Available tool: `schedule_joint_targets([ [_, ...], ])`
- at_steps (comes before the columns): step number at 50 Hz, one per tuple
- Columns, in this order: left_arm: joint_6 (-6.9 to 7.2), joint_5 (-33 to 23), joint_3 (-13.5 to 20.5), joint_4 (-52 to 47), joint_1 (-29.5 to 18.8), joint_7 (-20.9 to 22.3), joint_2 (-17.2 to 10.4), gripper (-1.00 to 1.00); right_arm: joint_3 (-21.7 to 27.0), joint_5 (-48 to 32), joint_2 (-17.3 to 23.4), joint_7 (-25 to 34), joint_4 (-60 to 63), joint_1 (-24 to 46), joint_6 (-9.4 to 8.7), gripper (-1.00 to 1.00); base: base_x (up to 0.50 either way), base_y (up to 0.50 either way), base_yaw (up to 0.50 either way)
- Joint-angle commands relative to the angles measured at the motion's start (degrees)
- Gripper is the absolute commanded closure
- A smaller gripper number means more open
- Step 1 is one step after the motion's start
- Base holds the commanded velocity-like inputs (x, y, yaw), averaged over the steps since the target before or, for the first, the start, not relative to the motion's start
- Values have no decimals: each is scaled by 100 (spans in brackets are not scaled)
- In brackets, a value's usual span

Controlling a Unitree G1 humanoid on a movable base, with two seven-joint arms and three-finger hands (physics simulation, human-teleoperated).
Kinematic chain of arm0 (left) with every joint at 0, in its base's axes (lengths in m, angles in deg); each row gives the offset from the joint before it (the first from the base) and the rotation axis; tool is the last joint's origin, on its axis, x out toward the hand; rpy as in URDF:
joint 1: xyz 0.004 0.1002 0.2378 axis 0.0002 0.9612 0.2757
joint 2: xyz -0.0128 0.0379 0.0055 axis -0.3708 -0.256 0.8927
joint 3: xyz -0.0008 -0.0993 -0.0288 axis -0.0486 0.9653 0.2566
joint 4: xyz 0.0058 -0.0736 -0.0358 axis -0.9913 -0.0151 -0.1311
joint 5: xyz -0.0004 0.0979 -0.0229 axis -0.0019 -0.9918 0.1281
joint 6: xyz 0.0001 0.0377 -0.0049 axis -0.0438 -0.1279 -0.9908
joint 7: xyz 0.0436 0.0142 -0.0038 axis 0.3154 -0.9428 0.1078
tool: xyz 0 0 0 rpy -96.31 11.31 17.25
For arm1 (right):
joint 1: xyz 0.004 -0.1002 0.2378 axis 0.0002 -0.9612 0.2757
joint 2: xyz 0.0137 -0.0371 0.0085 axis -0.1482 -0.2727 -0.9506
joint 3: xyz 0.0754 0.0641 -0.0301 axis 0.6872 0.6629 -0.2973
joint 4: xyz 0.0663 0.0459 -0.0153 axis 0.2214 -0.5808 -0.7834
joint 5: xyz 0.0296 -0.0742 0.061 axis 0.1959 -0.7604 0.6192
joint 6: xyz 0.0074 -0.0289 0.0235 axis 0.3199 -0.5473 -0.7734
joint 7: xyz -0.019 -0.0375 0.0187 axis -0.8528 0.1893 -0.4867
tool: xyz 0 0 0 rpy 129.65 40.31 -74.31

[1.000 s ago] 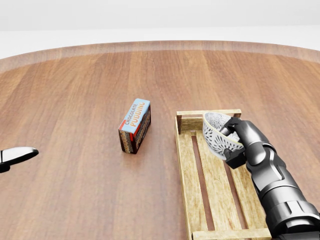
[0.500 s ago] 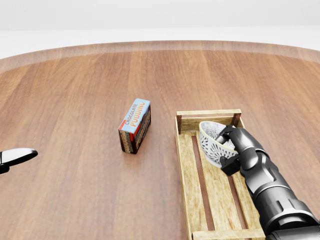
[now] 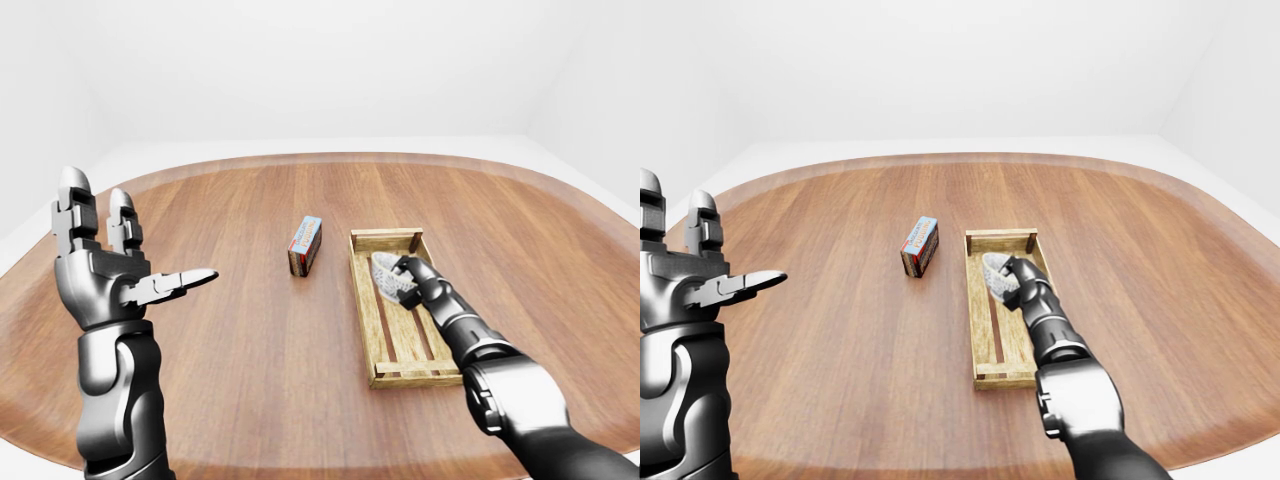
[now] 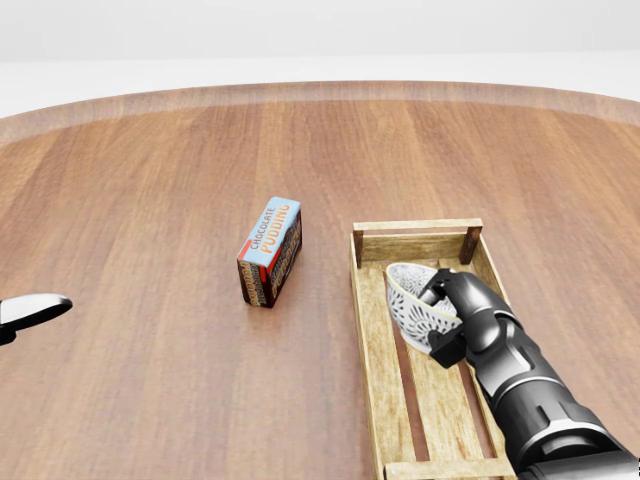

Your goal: Pick up the bowl on the left and put it in the tray.

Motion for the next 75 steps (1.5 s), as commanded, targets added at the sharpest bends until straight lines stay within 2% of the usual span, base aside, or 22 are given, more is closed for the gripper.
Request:
schedule_joint_targets([
  [1, 0, -386, -257, 376, 57, 33, 71, -100, -1, -254, -144, -139, -155, -100, 0, 100, 0, 0, 0],
  [36, 0, -380, -252, 376, 73, 45, 79, -100, -47, -505, -280, -248, -252, -323, 0, 100, 0, 0, 0],
  [37, 0, -381, -254, 385, 73, 48, 80, -100, -41, -496, -283, -233, -250, -324, 0, 89, 0, 0, 0],
  [38, 0, -382, -258, 372, 77, 48, 79, -100, -38, -487, -287, -212, -248, -331, 0, -86, 0, 0, 0],
  [39, 0, -380, -257, 365, 77, 46, 79, -100, -36, -482, -288, -215, -246, -334, 0, -100, 0, 0, 0],
  [56, 0, -439, -319, 397, 96, 66, 115, -100, -47, -434, -254, -138, -210, -367, 0, -100, 0, 0, 0],
  [67, 0, -424, -304, 412, 98, 69, 111, -100, -52, -416, -145, -16, -42, -30, 0, -100, 0, 0, 0],
  [75, 0, -415, -310, 437, 77, 59, 117, -100, -194, -616, -164, 413, 764, 114, 0, -100, 0, 0, 0],
])
